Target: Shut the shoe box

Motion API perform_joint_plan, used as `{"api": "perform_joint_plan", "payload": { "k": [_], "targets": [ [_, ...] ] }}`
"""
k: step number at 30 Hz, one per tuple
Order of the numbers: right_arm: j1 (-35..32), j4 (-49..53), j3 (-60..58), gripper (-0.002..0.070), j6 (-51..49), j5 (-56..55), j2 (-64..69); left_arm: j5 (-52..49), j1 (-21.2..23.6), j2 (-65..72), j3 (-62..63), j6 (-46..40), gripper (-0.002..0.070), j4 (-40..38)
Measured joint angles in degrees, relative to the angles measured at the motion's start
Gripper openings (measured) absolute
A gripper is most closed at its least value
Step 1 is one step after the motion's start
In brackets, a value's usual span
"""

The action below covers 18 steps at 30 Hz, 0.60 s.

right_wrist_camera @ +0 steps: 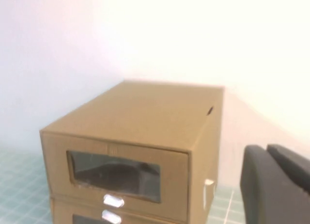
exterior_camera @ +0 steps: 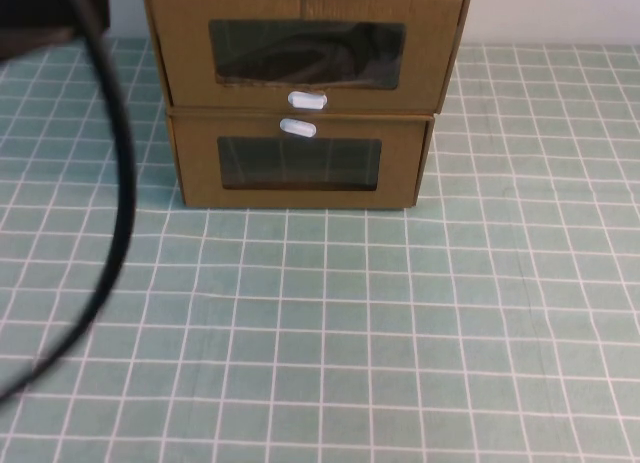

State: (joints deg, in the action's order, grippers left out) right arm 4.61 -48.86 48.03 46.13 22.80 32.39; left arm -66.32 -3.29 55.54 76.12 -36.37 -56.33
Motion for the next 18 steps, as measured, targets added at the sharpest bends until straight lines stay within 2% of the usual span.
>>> {"api": "perform_joint_plan", "payload": {
  "k": [10,18],
  "targets": [
    [0.00,-0.42,-21.36,-0.0014,-2.66,-1.59,-23.95,6.60,-0.20,-26.45,-27.46,3.17,-0.0003,0.14],
    [0.00,-0.02,-34.39,-0.0014,-2.66,-2.36,-28.21,14.69,-0.33,-44.12,-42.66,7.31,-0.0003,4.50]
  ]
}}
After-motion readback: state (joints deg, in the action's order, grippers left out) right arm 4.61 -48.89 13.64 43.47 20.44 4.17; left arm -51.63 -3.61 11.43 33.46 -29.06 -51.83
